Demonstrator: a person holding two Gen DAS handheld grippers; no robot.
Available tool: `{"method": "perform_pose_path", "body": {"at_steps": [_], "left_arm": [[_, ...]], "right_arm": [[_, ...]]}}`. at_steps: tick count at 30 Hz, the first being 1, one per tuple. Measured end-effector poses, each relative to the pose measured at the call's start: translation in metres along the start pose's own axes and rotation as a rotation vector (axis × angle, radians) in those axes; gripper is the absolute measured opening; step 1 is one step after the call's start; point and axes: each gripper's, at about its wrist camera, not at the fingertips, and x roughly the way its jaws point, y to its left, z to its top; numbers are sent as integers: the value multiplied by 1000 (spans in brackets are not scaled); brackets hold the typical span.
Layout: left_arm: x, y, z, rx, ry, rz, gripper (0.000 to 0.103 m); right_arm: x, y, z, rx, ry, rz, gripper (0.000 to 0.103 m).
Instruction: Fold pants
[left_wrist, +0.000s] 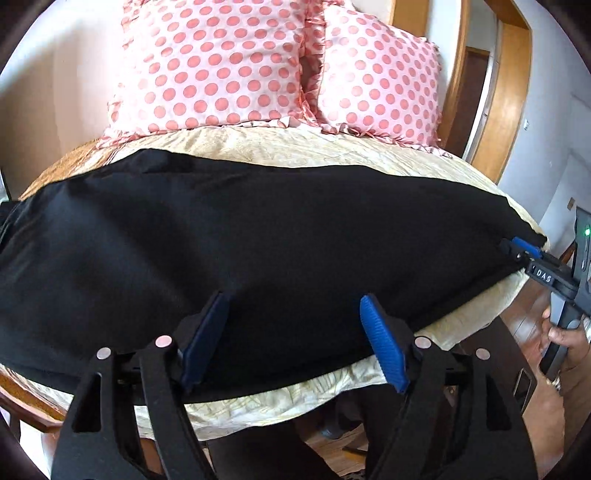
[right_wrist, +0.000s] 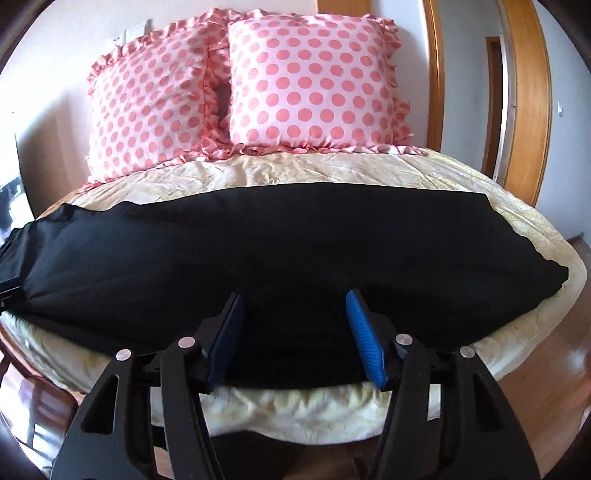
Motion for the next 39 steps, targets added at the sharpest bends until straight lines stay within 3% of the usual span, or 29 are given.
{"method": "perform_pose_path", "body": {"at_steps": [2, 3, 4, 6, 9, 11, 14, 16, 20, 24, 26, 33, 39], "left_arm": [[0, 0, -1, -4, -13, -20, 86], [0, 0, -1, -14, -21, -31, 95], [0, 0, -1, -23, -28, -38, 98], [1, -2, -1, -18, -35, -33, 101], [4, -7, -2, 3, -40, -8, 101], [4, -8, -2, 8, -41, -4, 101], [4, -8, -2, 9, -41, -1, 101], [5, -9, -2, 11, -41, 6, 101], [7, -11, -3, 39, -34, 24, 101], [9, -12, -3, 52, -34, 31, 101], [9, -12, -3, 52, -33, 30, 101], [9, -12, -3, 58, -30, 23, 101], [10, -12, -2, 59, -29, 18, 101]], "right_arm": [[-10, -20, 7, 96, -33, -10, 61], [-17, -37, 10, 153, -68, -47, 66], [-23, -50, 16, 204, -95, -84, 73], [-35, -92, 22, 333, -142, -170, 75], [-38, -156, 29, 506, -115, -318, 75], [-36, -192, 29, 604, -92, -367, 75], [-29, -218, 23, 706, -73, -334, 72], [-23, -225, 18, 744, -58, -304, 64], [-24, -223, 14, 758, -68, -292, 56], [-24, -211, 9, 755, -63, -207, 48], [-23, -204, 8, 756, -64, -196, 48], [-29, -188, -10, 883, -95, -11, 47], [-19, -198, -3, 884, -130, -89, 36]]}}
